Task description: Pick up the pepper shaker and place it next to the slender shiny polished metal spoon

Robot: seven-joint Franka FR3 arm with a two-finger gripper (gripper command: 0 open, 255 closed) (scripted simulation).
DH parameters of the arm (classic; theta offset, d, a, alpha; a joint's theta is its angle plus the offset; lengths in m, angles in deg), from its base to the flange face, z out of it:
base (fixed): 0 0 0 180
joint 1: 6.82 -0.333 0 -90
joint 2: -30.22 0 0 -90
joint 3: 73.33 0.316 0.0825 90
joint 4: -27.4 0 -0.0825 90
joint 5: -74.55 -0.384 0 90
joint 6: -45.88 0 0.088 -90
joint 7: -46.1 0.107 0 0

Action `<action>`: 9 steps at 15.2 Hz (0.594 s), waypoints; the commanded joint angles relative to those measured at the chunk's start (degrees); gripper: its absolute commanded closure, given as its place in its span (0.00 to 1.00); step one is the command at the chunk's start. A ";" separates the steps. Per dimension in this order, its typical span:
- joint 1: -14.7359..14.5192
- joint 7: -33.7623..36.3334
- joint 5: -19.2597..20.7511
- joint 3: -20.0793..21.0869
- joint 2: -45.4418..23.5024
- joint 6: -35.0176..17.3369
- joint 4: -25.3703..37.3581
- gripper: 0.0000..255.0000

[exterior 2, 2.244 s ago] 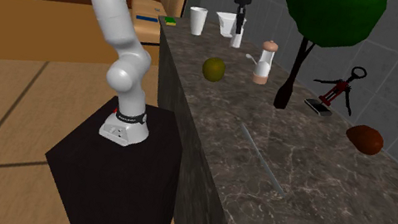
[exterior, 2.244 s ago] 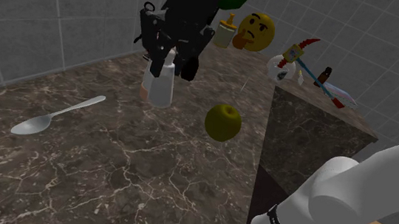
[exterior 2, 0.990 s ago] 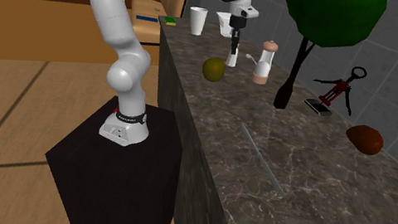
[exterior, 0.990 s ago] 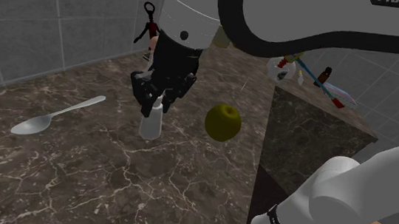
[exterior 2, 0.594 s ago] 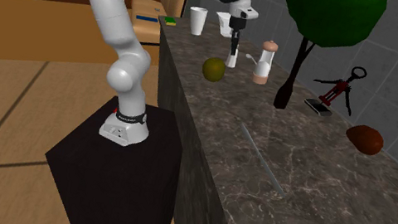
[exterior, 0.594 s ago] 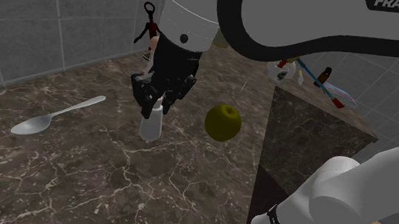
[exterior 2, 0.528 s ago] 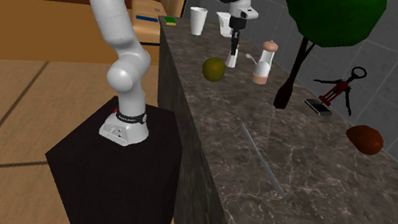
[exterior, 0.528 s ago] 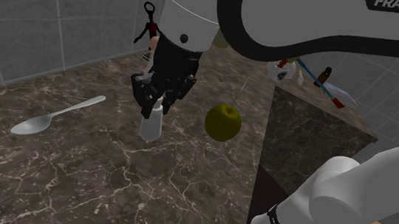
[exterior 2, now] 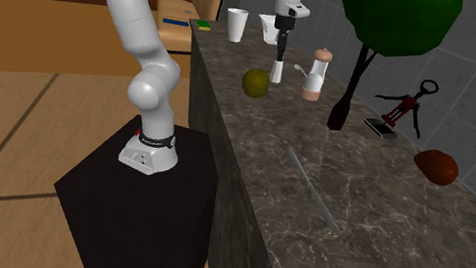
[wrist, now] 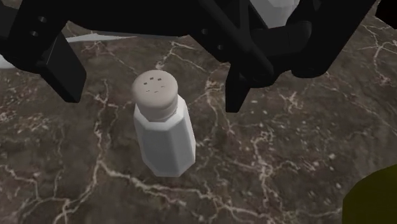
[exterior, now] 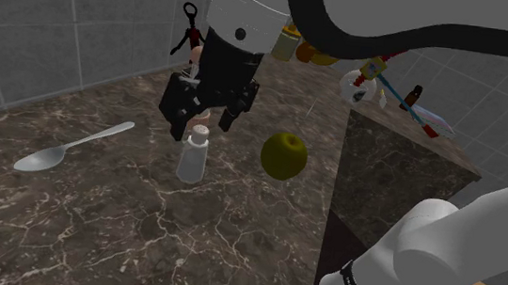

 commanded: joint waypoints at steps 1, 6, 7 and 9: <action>0.09 -0.01 0.07 -0.46 0.34 3.37 2.98 0.00; 0.14 -0.01 0.12 -0.67 0.44 4.88 4.40 0.00; 0.14 -0.01 0.12 -0.67 0.44 4.88 4.40 0.00; 0.14 -0.01 0.12 -0.67 0.44 4.88 4.40 0.00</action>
